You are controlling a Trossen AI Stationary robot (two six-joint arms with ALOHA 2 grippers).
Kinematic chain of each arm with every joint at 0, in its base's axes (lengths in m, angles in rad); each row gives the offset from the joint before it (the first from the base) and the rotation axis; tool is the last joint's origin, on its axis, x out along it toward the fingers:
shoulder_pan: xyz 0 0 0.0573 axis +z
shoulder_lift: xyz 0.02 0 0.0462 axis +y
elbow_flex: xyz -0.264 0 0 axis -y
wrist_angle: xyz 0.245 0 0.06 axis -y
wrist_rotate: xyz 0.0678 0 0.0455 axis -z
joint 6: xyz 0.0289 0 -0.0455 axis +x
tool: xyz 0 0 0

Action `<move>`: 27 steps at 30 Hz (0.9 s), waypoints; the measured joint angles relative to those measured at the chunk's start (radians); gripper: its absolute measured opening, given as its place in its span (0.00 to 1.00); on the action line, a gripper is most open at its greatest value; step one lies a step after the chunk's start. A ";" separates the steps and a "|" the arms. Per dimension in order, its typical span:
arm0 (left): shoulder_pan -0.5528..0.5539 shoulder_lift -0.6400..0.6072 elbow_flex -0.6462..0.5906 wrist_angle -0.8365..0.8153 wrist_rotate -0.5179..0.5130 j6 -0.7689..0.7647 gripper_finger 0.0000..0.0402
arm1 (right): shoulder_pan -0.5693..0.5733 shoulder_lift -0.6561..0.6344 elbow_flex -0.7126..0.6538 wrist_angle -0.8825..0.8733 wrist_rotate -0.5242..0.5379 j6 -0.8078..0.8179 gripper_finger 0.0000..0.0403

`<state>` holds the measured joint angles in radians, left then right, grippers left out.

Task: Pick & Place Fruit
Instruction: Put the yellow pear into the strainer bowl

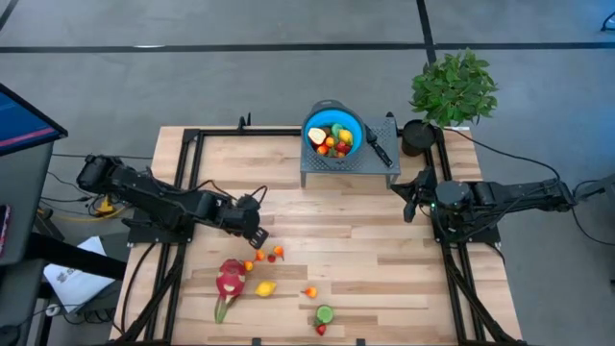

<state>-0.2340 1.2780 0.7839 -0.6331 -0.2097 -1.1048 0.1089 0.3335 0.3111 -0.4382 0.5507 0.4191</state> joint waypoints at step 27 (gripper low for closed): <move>0.018 -0.009 -0.020 -0.007 0.002 0.120 0.42 | 0.000 0.000 0.000 -0.022 0.012 -0.010 0.00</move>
<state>-0.2161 1.2694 0.7639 -0.6403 -0.2077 -0.9851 0.1089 0.3332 0.3111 -0.4600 0.5629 0.4095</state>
